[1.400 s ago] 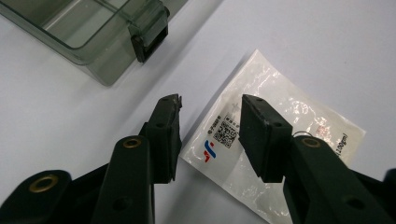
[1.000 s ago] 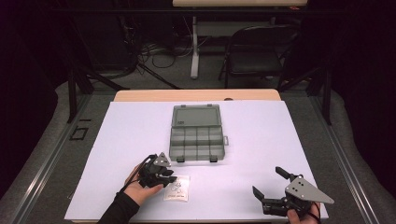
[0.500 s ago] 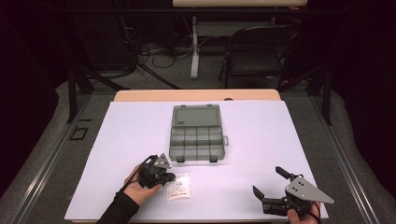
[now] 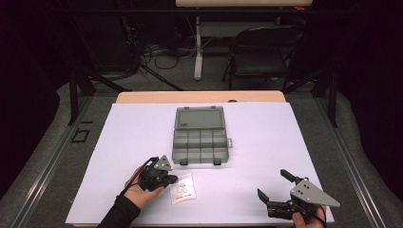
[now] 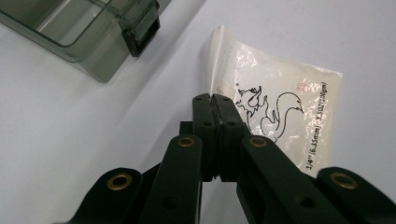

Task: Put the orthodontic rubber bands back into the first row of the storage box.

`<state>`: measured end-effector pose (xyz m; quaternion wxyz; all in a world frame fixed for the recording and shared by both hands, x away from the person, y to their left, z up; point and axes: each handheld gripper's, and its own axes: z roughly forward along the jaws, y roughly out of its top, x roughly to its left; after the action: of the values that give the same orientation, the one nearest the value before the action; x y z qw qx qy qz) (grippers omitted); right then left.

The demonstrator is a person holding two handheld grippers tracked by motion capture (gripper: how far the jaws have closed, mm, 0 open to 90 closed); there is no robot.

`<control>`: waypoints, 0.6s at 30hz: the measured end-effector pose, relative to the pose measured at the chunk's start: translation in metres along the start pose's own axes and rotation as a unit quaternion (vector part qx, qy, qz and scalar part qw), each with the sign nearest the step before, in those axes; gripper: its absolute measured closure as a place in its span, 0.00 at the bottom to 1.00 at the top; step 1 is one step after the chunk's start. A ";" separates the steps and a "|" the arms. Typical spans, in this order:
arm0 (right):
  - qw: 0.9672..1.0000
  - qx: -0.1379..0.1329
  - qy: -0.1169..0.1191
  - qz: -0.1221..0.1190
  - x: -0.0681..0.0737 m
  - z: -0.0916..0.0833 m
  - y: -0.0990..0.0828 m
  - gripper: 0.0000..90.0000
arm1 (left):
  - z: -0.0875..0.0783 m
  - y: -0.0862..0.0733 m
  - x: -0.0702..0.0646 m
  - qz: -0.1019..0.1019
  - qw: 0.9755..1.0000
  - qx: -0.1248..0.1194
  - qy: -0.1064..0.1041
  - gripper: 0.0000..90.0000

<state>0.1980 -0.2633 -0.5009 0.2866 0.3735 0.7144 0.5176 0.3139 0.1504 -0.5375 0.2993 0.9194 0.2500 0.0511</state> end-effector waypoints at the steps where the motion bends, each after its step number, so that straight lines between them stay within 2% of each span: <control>1: 1.000 0.000 0.000 0.000 0.000 0.000 0.000 0.03 | -0.001 0.000 0.000 0.001 1.000 -0.001 0.000 0.99; 10: 1.000 0.002 0.000 0.000 -0.001 0.000 0.000 0.03 | -0.014 0.004 -0.003 0.008 0.999 -0.032 0.004 0.99; 18: 1.000 0.002 0.000 0.002 -0.001 -0.001 0.000 0.03 | -0.033 0.006 -0.008 0.019 0.997 -0.070 0.015 0.99</control>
<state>0.1980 -0.2642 -0.5007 0.2845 0.3757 0.7149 0.5165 0.3018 0.1597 -0.5069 0.3581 0.8999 0.2326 0.0884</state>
